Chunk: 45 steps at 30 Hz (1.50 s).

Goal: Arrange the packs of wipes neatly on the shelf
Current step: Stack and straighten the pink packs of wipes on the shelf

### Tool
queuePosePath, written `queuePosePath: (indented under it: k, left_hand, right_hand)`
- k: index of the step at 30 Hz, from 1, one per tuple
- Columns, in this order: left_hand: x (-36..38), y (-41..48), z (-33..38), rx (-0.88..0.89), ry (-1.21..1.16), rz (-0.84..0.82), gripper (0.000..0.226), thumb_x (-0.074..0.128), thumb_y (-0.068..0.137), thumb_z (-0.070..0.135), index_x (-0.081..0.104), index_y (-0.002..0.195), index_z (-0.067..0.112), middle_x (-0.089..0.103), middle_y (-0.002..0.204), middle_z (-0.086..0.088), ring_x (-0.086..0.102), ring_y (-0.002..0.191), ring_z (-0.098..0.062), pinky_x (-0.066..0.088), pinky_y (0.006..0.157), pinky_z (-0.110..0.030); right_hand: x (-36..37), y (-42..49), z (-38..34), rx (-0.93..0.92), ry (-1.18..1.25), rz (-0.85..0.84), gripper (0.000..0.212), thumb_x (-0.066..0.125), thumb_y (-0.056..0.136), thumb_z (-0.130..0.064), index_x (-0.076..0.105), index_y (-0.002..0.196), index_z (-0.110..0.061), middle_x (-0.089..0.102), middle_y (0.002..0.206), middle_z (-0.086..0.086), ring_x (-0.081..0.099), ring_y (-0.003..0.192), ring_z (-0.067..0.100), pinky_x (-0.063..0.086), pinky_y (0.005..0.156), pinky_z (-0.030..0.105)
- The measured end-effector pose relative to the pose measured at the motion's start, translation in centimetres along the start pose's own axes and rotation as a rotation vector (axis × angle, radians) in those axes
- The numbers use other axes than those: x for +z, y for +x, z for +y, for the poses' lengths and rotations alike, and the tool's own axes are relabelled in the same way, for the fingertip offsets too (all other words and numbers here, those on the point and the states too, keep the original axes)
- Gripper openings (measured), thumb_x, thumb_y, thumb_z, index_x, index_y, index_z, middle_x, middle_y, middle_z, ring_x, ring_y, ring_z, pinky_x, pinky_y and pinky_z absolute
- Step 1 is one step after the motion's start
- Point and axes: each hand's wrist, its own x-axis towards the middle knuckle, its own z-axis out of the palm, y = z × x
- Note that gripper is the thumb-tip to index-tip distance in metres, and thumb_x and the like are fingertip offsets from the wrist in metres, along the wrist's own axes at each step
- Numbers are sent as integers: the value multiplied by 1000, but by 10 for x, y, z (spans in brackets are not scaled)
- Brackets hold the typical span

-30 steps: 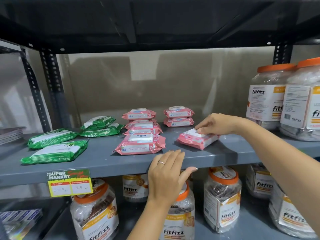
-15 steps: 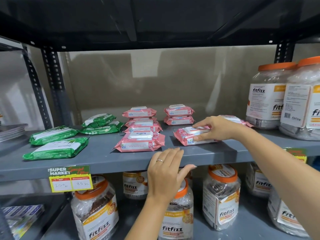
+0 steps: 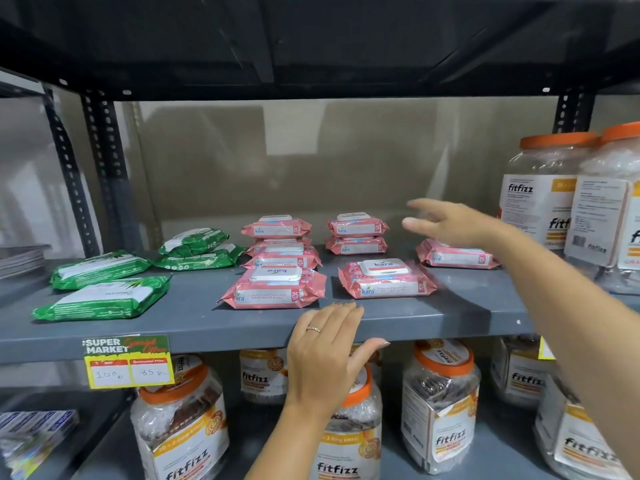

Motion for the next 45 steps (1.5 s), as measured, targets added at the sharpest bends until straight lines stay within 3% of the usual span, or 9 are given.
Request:
queuePosePath:
  k: [2, 6, 15, 24, 26, 28, 34, 39, 45]
  left_hand:
    - [0, 1, 1, -5, -6, 4, 49, 56, 92, 58, 74, 106, 14, 72, 109, 2, 65, 106, -13, 40, 100, -25]
    - [-1, 1, 0, -6, -7, -7, 50, 56, 92, 58, 74, 106, 14, 72, 109, 2, 65, 105, -12, 39, 101, -24]
    - [0, 0, 0, -1, 16, -16, 49, 59, 91, 58, 74, 107, 14, 72, 111, 2, 65, 106, -13, 40, 100, -25]
    - [-2, 0, 1, -5, 18, -30, 50, 57, 91, 58, 74, 107, 15, 72, 111, 2, 66, 106, -13, 40, 99, -25]
    - [-2, 1, 1, -6, 16, -32, 50, 56, 91, 59, 74, 107, 15, 72, 110, 2, 66, 106, -13, 40, 99, -25]
    - [-2, 1, 1, -8, 14, -35, 50, 54, 92, 59, 74, 107, 15, 72, 110, 3, 65, 106, -13, 40, 99, -25]
    - [-2, 0, 3, -36, 3, -60, 51, 51, 93, 59, 72, 110, 16, 71, 113, 3, 63, 108, -13, 39, 100, -27]
    - [-3, -1, 4, -46, 4, -68, 50, 52, 93, 57, 71, 111, 15, 70, 114, 2, 63, 108, -13, 40, 100, -28]
    - [-5, 0, 6, -49, 5, -81, 49, 51, 94, 56, 71, 111, 14, 70, 113, 2, 62, 108, -14, 38, 101, -27]
  right_hand:
    - [-15, 17, 24, 46, -71, 19, 76, 64, 83, -48, 30, 148, -28, 48, 145, 9, 47, 130, 24, 34, 103, 29]
    - [-11, 34, 57, 197, -135, -281, 108, 79, 74, -29, 5, 153, -26, 16, 161, 5, 19, 146, 21, 20, 116, 34]
    - [19, 50, 75, 179, -239, -230, 75, 71, 77, -14, 39, 144, -26, 43, 149, 3, 42, 133, 25, 31, 110, 32]
    - [20, 56, 85, 170, -360, -160, 83, 67, 69, -47, 33, 145, -38, 47, 145, 4, 32, 134, 36, 30, 110, 42]
    - [19, 53, 83, 138, -302, -129, 74, 74, 73, -35, 43, 140, -30, 52, 140, 1, 49, 117, 31, 49, 90, 24]
    - [17, 52, 79, 91, -241, -116, 69, 79, 74, -23, 49, 136, -21, 52, 135, 0, 57, 97, 24, 48, 60, 11]
    - [-9, 43, 36, -134, -127, -56, 64, 82, 71, -26, 54, 128, -31, 55, 137, -1, 58, 116, 23, 42, 104, 35]
    - [-16, 22, -26, -321, -41, -219, 56, 81, 73, -18, 61, 125, -22, 62, 122, -11, 58, 106, 5, 42, 91, 10]
    - [18, 13, -43, -298, -250, -298, 65, 73, 79, -39, 45, 137, -36, 45, 136, -12, 42, 123, 10, 32, 101, 24]
